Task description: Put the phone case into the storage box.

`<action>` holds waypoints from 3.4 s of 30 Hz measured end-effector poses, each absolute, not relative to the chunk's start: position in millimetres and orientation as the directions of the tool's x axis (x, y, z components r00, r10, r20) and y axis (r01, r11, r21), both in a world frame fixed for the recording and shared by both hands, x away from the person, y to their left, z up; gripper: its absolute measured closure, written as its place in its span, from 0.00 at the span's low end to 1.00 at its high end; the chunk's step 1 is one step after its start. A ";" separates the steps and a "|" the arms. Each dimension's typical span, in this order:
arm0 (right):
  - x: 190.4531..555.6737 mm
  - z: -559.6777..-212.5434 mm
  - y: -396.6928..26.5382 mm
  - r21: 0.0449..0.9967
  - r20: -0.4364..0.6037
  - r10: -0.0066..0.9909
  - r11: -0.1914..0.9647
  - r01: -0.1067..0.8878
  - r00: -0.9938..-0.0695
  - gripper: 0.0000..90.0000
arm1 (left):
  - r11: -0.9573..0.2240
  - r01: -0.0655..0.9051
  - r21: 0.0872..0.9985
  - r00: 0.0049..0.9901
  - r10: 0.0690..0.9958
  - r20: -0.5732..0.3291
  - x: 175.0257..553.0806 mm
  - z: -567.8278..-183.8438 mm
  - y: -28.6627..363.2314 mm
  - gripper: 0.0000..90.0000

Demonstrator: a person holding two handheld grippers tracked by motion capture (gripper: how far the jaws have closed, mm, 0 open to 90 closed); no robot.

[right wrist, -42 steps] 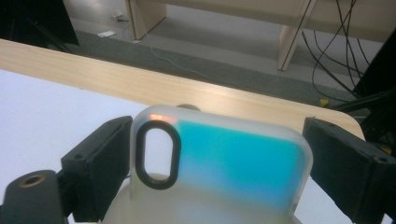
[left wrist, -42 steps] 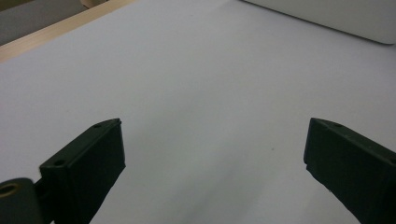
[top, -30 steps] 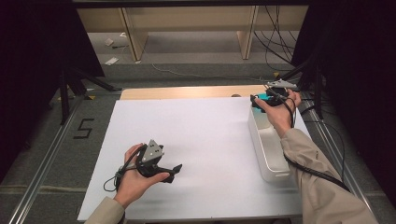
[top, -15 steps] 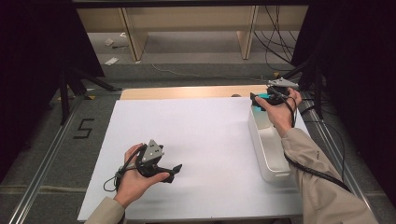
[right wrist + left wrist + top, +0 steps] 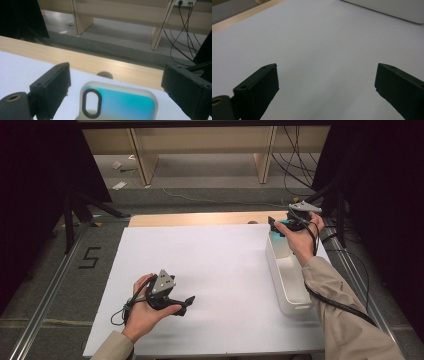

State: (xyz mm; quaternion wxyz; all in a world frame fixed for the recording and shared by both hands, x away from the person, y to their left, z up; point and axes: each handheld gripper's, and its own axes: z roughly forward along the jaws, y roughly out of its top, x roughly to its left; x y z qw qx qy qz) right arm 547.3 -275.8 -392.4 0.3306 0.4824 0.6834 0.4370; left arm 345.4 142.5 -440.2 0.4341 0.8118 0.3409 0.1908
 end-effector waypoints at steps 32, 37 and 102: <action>508.3 -363.1 -256.7 0.954 -0.028 0.898 0.156 0.258 -0.440 0.22 | -0.383 0.387 0.839 0.691 0.722 0.011 345.1 -439.3 143.0 0.05; 495.0 -364.9 -249.3 0.952 -0.021 0.860 0.173 0.253 -0.510 0.22 | -0.383 0.386 0.839 0.691 0.722 0.012 345.1 -439.1 142.8 0.05; 359.6 -389.3 -286.7 0.961 0.020 0.662 0.194 0.196 -0.749 0.21 | -0.379 0.380 0.844 0.686 0.728 0.018 344.5 -436.8 145.0 0.05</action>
